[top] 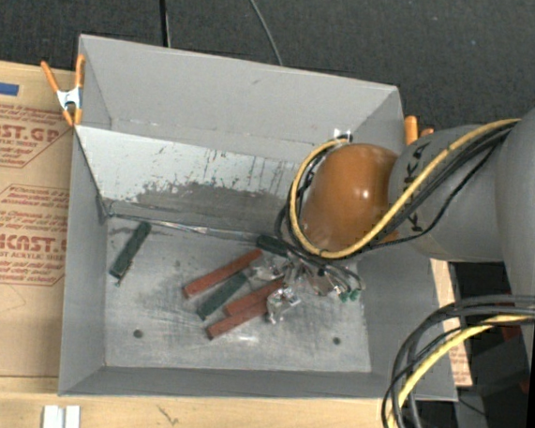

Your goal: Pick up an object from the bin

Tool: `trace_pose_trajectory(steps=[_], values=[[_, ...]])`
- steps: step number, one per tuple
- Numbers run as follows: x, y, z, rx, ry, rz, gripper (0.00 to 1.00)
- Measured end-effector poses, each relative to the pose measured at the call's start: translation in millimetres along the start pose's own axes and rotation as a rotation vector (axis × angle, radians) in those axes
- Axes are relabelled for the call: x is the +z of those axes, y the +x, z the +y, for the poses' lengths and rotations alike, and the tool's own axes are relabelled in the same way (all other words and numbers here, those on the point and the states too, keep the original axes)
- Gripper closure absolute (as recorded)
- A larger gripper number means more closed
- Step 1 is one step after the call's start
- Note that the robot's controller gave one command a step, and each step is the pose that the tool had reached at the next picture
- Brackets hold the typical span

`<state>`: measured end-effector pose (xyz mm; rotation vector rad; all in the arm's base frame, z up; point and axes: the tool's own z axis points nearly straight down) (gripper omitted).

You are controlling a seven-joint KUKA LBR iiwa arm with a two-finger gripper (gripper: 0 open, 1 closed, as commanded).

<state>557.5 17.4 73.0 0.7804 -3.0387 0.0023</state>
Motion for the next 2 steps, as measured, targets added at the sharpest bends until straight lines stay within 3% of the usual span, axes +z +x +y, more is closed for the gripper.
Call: trace_pose_trajectory(steps=[2], values=[[-30,0.8,2,0.000,-0.002,-0.003,1.00]])
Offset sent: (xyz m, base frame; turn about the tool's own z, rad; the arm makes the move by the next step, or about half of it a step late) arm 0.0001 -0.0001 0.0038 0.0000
